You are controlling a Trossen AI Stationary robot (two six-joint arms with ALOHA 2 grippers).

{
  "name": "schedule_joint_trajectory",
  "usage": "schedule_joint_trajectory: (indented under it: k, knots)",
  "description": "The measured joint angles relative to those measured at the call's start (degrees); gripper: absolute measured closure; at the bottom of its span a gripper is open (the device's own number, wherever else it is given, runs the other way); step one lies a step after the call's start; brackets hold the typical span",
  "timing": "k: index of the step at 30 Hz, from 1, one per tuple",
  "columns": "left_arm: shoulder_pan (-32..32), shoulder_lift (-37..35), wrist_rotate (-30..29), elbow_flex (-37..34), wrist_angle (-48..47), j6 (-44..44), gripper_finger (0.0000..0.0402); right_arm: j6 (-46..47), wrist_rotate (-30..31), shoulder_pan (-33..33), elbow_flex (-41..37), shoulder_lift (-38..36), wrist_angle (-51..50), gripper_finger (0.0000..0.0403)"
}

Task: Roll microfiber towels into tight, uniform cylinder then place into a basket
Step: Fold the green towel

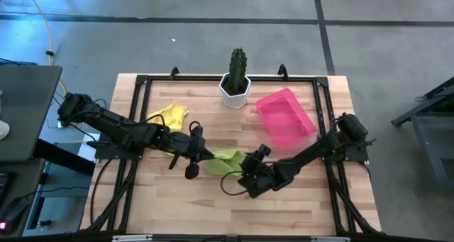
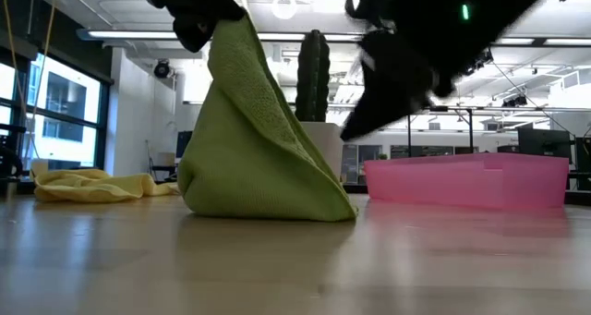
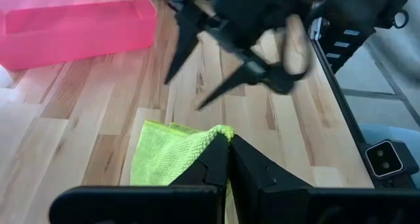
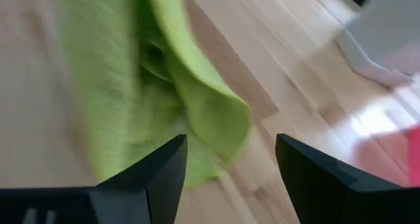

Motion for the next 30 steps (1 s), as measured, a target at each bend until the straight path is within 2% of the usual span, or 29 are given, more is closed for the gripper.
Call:
schedule_joint_trajectory:
  k: [5,11,16,18,22,27,30]
  knots:
    - [0.00,-0.01,0.00,0.00,0.04,-0.48,0.0401,-0.40,-1.22,-2.22,-8.16,0.00,12.15,0.0176]
    - [0.00,-0.02,-0.02,0.00,0.02,-0.46,0.0401,-9.37,-3.69,-5.64,-13.88,0.00,25.88,0.0176]
    - [0.00,0.00,-0.02,0.00,0.02,-0.46,0.0401,-15.13,-4.48,-8.53,-14.38,0.00,26.26,0.0176]
    - [0.00,0.00,-0.04,0.00,0.02,-0.46,0.0401,-15.90,-7.58,-9.78,-14.38,0.00,26.84,0.0176]
    - [0.00,0.00,-0.04,0.00,0.02,-0.46,0.0401,-15.83,-17.62,-12.47,-14.38,0.00,27.66,0.0176]
    - [0.00,-0.01,-0.10,0.00,0.02,-0.46,0.0401,-17.18,-19.14,-14.81,-14.38,0.00,28.35,0.0176]
    - [0.00,0.00,-0.11,0.00,0.00,-0.39,0.0401,-17.33,-22.76,-15.79,-14.38,0.00,29.70,0.0178]
